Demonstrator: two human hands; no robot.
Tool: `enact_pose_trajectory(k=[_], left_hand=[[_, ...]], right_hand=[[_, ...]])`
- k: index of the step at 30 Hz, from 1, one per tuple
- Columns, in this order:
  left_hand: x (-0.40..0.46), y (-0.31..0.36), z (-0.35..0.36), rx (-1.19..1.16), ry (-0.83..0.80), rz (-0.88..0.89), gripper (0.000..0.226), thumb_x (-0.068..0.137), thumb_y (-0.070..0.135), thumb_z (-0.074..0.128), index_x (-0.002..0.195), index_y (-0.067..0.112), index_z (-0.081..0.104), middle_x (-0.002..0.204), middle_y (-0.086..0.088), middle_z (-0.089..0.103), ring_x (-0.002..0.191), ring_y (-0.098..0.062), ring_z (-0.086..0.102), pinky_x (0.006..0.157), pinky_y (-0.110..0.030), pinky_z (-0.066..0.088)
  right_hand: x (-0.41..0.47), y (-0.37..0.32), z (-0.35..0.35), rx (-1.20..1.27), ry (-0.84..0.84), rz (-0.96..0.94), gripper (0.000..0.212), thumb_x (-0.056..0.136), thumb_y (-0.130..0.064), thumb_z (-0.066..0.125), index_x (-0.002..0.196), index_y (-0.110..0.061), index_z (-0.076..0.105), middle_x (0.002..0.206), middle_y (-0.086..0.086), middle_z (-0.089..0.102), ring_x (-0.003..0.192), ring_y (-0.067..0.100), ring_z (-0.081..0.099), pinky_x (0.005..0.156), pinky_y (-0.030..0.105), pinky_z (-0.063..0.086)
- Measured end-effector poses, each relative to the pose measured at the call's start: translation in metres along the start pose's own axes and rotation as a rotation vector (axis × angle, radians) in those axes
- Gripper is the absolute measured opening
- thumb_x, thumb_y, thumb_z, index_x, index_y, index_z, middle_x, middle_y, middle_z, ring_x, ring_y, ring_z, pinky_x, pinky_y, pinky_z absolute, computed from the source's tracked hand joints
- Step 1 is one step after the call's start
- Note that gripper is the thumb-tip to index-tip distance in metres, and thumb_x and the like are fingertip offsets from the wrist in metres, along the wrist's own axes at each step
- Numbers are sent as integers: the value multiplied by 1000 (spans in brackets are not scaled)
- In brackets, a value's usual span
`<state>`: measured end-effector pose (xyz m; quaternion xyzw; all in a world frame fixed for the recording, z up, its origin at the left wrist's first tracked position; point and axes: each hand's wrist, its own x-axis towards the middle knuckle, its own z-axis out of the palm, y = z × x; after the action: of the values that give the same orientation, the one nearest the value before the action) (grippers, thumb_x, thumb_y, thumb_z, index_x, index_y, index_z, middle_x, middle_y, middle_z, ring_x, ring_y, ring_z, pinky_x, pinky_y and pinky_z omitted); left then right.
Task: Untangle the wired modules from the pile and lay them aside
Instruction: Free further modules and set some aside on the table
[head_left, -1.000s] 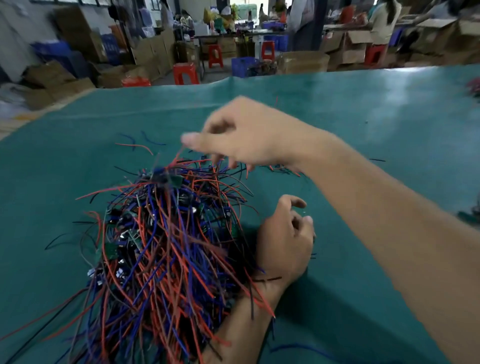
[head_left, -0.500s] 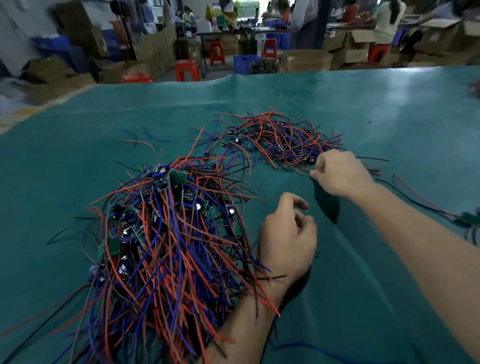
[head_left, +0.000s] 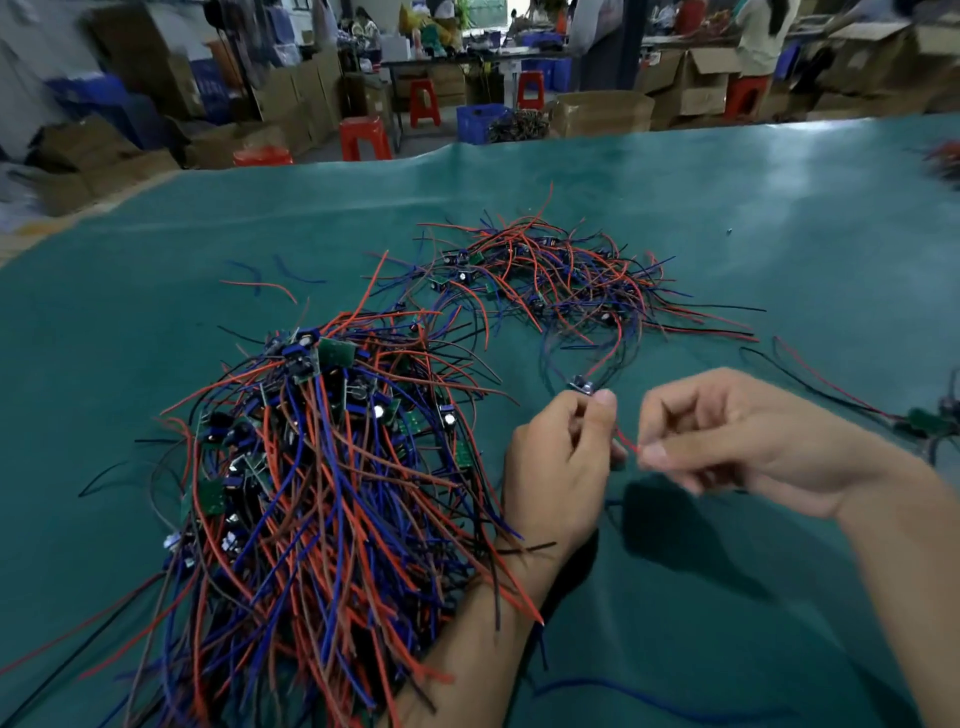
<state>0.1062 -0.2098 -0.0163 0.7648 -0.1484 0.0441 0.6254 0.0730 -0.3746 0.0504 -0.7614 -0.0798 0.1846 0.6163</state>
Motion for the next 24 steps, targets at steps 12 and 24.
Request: enact_pose_trajectory(k=[12, 24], left_hand=[[1, -6, 3, -8, -50, -30, 17, 71, 22, 67, 88, 19, 69, 67, -3, 70, 51, -9, 49, 57, -29, 46], [0, -5, 3, -19, -92, 71, 21, 85, 37, 63, 87, 17, 66, 74, 0, 72, 71, -23, 69, 71, -44, 56]], right_hand=[[20, 29, -7, -378, 612, 10, 23, 84, -37, 79, 72, -18, 74, 65, 0, 72, 54, 16, 59, 50, 24, 41], [33, 20, 12, 255, 592, -67, 13, 96, -17, 66, 87, -11, 73, 87, 12, 77, 52, 13, 60, 38, 19, 34]])
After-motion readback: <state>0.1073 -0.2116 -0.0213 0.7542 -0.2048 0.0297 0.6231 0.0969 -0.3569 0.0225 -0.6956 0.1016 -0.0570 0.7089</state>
